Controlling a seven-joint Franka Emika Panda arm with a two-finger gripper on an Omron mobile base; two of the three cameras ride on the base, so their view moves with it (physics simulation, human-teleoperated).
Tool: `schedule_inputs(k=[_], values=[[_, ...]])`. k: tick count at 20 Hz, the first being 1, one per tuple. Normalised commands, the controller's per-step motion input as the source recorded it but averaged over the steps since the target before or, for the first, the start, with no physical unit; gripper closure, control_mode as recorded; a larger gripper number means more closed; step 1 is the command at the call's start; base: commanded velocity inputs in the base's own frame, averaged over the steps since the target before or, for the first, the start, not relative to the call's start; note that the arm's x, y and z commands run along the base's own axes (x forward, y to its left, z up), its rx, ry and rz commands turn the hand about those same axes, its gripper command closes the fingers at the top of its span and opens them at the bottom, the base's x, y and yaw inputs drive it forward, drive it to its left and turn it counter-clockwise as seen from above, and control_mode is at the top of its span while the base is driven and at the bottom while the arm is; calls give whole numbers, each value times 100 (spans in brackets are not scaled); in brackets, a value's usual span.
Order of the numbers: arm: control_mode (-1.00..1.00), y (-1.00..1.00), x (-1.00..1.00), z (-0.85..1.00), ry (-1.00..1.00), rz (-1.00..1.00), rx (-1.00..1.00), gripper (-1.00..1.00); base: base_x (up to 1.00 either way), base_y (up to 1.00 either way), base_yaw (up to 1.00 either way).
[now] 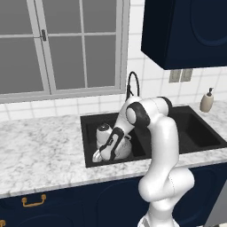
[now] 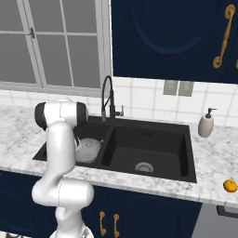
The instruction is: Put the colander in the sink, put the tangerine in the colander, and turn on the sink faucet and pour water over the colander.
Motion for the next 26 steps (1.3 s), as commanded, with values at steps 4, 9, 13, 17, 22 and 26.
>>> schedule_inputs(k=[4, 9, 13, 17, 22, 26], values=[[-100, 0, 24, 0, 0, 1, 7, 100, 0, 0, 0], [-100, 0, 31, 6, 0, 1, 6, 100, 0, 0, 0], [-100, 0, 14, 11, 0, 5, 1, -100, 0, 0, 0], [-100, 0, 0, 63, 0, 6, 0, -100, 0, 0, 0], [-100, 10, 0, 99, 0, 3, 0, -100, 0, 0, 0], [-100, 19, -5, 98, 0, 0, 0, -100, 0, 0, 0]])
